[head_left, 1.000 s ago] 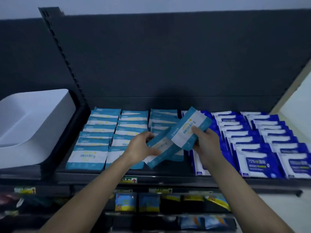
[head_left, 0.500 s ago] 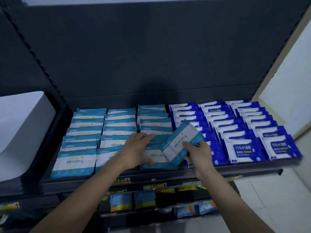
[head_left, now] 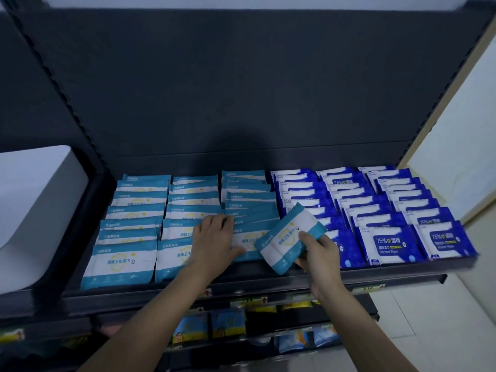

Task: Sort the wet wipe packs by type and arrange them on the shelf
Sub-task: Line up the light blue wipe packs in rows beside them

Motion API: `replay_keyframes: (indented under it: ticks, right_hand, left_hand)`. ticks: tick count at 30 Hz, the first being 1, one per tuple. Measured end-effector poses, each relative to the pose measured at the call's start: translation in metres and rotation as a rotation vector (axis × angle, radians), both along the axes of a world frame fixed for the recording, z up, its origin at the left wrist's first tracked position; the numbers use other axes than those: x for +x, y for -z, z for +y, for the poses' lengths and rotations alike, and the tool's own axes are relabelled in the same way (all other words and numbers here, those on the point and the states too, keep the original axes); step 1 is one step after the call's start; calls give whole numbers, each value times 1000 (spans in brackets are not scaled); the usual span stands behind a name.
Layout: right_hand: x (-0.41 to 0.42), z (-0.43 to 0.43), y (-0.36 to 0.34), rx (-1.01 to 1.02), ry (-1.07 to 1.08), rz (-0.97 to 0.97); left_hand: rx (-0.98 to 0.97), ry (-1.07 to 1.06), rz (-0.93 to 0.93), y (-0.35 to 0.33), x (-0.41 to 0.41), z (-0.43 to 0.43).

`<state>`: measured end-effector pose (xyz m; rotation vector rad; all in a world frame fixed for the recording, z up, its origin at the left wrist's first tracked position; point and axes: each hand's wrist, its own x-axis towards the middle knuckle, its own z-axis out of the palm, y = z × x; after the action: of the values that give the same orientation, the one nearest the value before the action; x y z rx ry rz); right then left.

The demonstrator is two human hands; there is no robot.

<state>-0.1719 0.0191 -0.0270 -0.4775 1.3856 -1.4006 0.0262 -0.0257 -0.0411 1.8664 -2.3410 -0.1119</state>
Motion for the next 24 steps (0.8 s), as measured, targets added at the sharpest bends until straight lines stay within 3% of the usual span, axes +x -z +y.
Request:
replay_keyframes:
  ticks: [5,11,13,16,20,22,24]
  right_hand:
    - [2,2,-1,14,9,-27]
    - [14,8,12,78,-64,-39]
    - [23,10,17,80,-124,160]
    - [30,10,18,44,-272,831]
    - [27,9,16,-140,-401,1500]
    - [26,5,19,-213,-563,1569]
    - [28,2,23,-190,-719,1465]
  left_hand:
    - [114,119,26,3,11,0]
    - [209,119,473,3,15,15]
    - [260,165,426,2,14,19]
    - [311,219,239,6,16,22]
    - [323,209,298,5,20,21]
    - [325,173,377,3,20,22]
    - [336,125,552,1,16,24]
